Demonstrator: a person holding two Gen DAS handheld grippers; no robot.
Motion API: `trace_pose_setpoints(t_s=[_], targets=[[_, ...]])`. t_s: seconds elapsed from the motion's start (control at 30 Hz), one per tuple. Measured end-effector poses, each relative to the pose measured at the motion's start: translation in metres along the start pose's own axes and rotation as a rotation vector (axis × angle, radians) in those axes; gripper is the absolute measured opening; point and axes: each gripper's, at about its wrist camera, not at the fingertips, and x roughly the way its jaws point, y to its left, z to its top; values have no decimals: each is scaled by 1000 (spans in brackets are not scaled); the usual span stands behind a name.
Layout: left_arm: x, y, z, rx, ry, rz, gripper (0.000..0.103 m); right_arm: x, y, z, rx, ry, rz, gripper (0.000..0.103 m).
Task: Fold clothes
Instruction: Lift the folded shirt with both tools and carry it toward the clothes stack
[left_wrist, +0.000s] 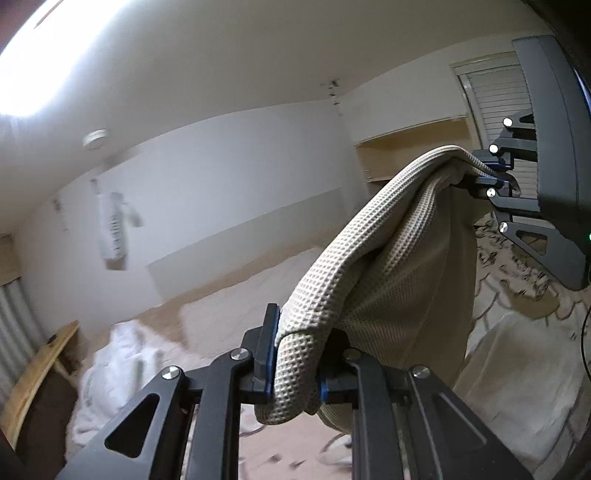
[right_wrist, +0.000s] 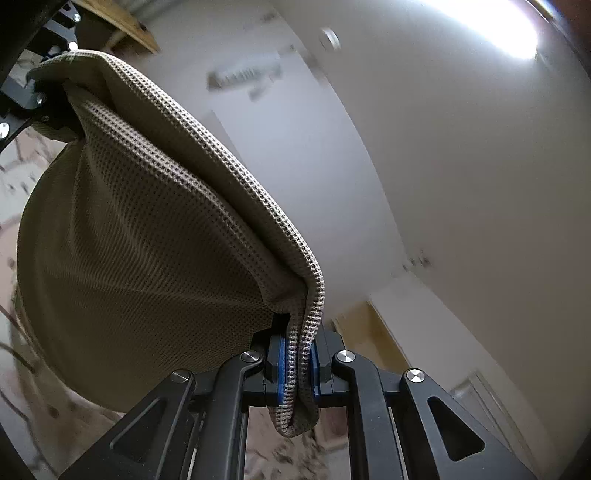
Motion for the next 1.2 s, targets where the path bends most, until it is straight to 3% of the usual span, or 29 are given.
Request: trace_pose_setpoints(t_s=[0.23, 0.47, 0.77, 0.93, 1.2], targets=[[65, -83, 38, -1, 43, -77, 17, 72, -32, -76, 31, 128, -61, 10], [84, -133, 48, 50, 24, -87, 17, 117, -50, -132, 89, 202, -72, 10], [92, -143, 67, 44, -17, -6, 17, 152, -68, -138, 146, 181, -87, 10], [80, -153, 51, 77, -22, -45, 17, 160, -73, -144, 161, 168, -76, 10], [40, -202, -2, 162, 10, -204, 17, 138, -49, -200, 78, 218, -8, 10]])
